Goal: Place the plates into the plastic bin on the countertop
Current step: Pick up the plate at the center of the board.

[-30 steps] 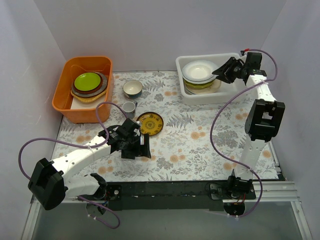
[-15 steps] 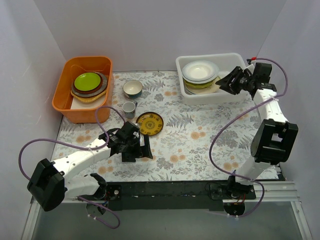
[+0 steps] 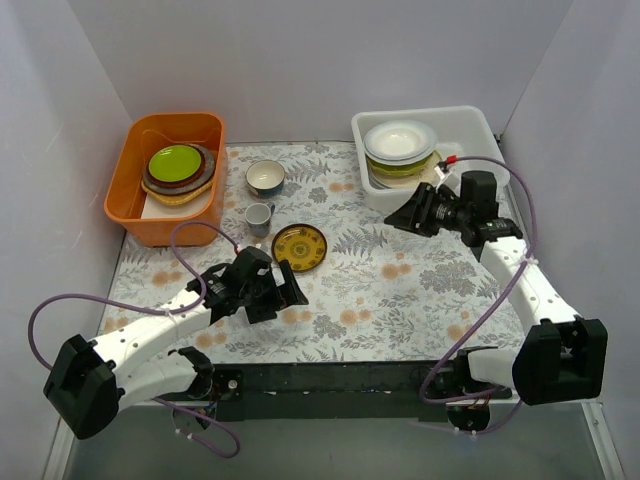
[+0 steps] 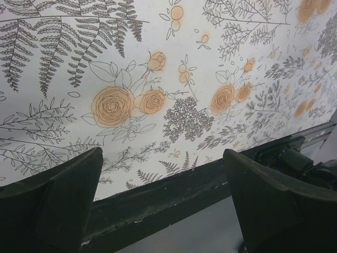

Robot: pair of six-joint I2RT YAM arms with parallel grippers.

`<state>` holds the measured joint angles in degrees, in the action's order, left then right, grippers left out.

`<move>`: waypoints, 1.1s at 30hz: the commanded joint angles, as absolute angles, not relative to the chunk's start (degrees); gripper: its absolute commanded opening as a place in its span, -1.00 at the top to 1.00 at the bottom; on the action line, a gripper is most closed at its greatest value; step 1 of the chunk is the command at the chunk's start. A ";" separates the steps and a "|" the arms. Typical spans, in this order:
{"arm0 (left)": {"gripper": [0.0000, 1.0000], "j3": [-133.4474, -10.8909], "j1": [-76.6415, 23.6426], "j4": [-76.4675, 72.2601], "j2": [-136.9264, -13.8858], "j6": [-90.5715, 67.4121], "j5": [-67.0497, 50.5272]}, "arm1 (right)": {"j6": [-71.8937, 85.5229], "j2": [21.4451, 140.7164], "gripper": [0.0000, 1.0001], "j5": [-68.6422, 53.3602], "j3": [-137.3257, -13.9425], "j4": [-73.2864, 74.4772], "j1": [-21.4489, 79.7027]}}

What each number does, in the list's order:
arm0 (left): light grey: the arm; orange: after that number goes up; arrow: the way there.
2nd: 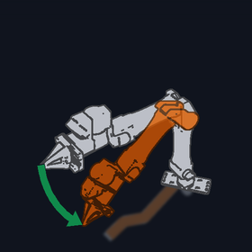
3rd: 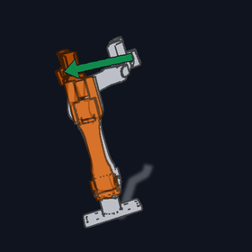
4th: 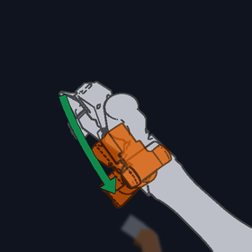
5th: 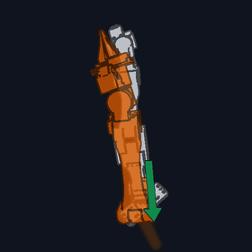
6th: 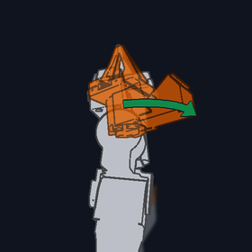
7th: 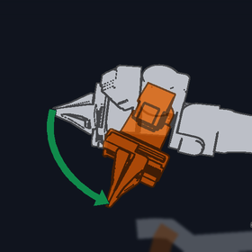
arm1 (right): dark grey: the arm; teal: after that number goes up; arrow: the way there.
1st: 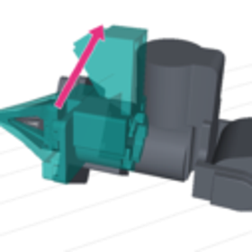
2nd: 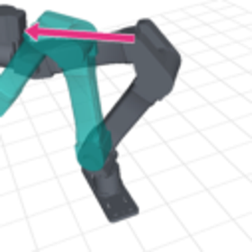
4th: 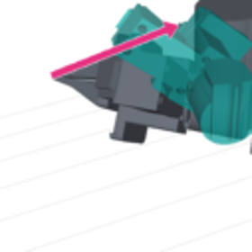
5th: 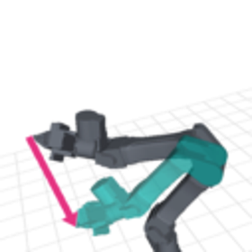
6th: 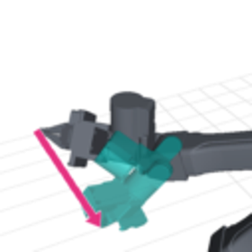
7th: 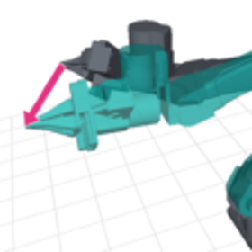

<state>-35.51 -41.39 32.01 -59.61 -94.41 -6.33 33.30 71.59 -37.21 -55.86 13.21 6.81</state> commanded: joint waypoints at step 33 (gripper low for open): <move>-0.96 -48.16 -40.61 41.65 -54.67 -96.24 3.78 | 52.73 96.32 -0.63 -24.70 -42.80 -24.43 31.02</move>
<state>-43.83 -40.97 37.12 -55.92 -97.80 0.93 48.56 92.88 -26.26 -40.01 -17.21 30.20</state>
